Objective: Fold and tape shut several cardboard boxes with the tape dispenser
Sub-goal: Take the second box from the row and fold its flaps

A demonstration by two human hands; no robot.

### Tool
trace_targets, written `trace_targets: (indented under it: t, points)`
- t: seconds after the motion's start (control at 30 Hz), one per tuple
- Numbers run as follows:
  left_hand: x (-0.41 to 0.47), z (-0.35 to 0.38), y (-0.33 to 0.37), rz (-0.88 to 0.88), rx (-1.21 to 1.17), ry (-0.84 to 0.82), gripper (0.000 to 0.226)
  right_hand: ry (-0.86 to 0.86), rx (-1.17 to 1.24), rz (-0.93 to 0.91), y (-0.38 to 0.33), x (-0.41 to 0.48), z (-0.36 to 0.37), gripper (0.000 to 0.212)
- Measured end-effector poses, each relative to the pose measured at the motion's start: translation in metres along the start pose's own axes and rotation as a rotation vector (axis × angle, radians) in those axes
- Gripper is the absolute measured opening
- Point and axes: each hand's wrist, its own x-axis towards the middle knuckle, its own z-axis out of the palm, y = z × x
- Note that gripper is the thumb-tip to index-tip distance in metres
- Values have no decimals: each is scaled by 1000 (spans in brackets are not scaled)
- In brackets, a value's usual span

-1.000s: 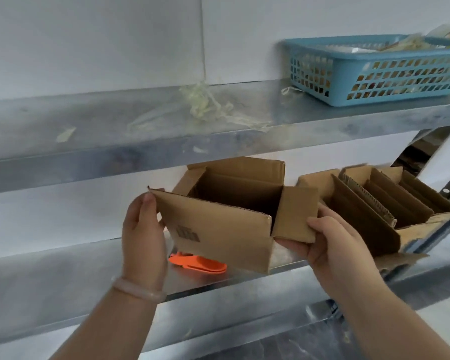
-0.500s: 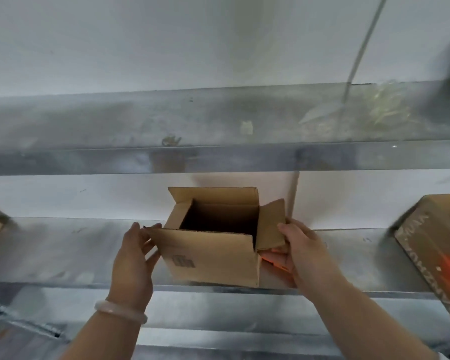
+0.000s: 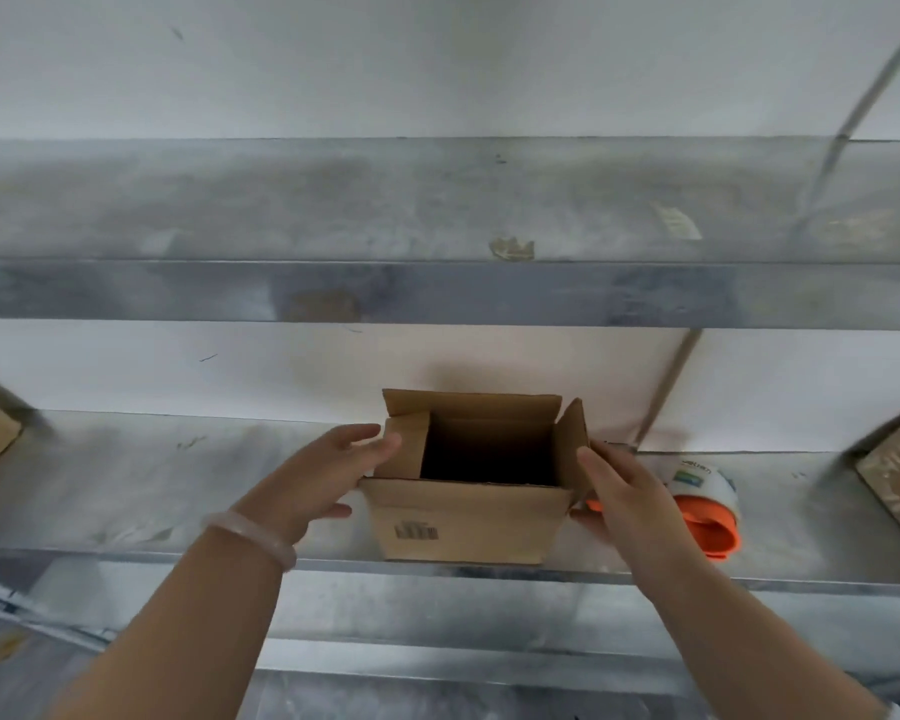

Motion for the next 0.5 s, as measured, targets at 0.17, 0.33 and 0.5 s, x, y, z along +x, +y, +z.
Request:
trace_targets:
  t: [0.17, 0.33, 0.5]
  points:
    - [29, 2, 15, -18, 291, -62, 68, -15, -31, -45, 1, 3, 7, 11]
    - [48, -2, 22, 17, 446, -82, 76, -28, -97, -99, 1, 8, 7, 13]
    - [52, -6, 12, 122, 498, -212, 92, -6, -170, -142, 1, 13, 6, 25]
